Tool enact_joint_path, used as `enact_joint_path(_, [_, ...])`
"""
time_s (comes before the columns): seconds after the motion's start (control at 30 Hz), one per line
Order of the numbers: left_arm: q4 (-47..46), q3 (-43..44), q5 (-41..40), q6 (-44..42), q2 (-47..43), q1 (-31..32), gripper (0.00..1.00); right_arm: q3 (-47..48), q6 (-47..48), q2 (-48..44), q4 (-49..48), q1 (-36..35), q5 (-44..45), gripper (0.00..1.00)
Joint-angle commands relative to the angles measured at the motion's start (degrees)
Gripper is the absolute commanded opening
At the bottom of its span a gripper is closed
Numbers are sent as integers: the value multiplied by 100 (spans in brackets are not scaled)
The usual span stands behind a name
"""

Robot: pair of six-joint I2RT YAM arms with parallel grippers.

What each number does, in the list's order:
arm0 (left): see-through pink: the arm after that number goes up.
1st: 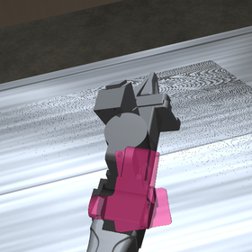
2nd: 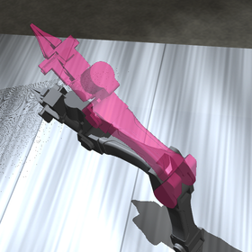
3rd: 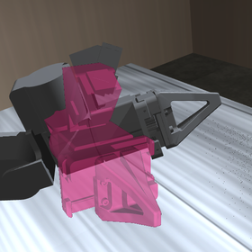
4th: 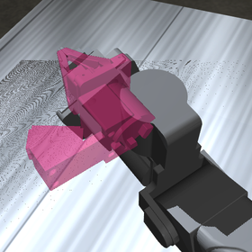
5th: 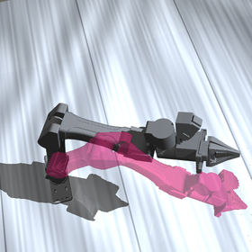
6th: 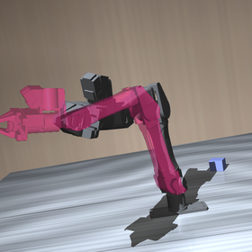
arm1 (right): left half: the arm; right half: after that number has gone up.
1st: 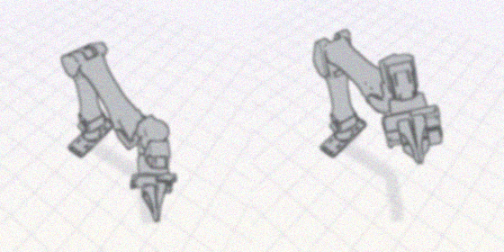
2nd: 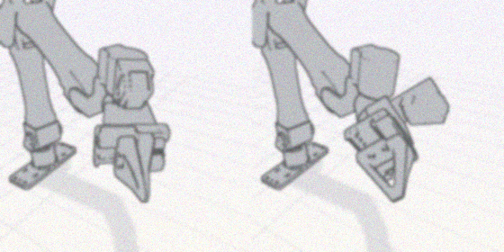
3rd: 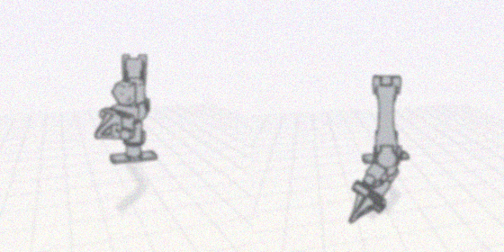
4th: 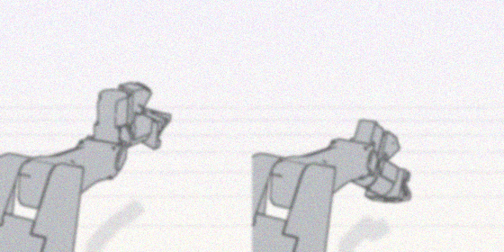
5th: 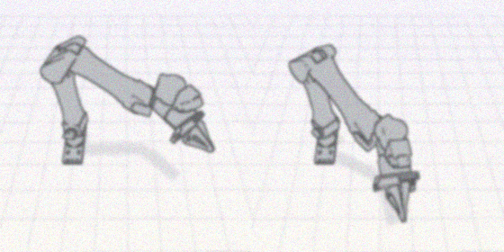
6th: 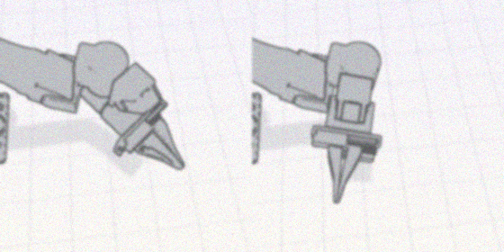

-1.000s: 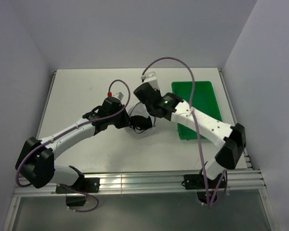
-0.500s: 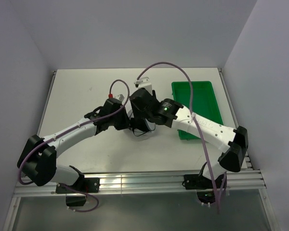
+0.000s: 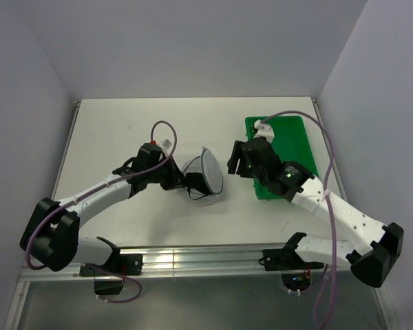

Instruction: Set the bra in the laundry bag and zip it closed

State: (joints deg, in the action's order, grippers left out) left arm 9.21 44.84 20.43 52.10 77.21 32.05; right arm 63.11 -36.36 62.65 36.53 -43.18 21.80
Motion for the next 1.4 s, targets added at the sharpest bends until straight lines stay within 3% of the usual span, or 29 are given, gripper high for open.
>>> enact_joint_path(0.0, [-639,-229,803,257,-162,-155,0,-999,-424,19,-952,108,-1019,70])
enact_joint_path(0.13, [-1220,-625,1341,556,-119,-428,0,-1634,-644,28,-1675,187,-1538,69])
enact_joint_path(0.5, [-1141,-749,1368,363,-22,-507,0,-2250,-925,537,-2958,336,-2021,69])
enact_joint_path(0.83, [-676,-529,1333,-59,-13,-507,2,-2154,-1014,951,-3591,363,-2145,68])
enact_joint_path(0.93, [-482,-441,1306,-226,-13,-507,13,-2128,-1014,968,-3792,415,-2311,68])
enact_joint_path(0.97, [-430,-389,1271,-252,-30,-498,23,-2128,-1022,968,-3838,424,-2364,68])
enact_joint_path(1.07, [-236,-292,1157,-358,-136,-507,37,-2162,-1057,951,-3934,424,-2418,64])
enact_joint_path(1.13, [-26,-187,1026,-472,-215,-498,38,-2180,-1084,942,-3926,433,-2400,60])
enact_joint_path(1.27, [299,121,823,-604,-338,-507,49,-2172,-1172,819,-3698,433,-2383,60])
enact_joint_path(1.37, [510,235,665,-657,-435,-507,51,-2207,-1250,600,-3434,433,-2303,61])
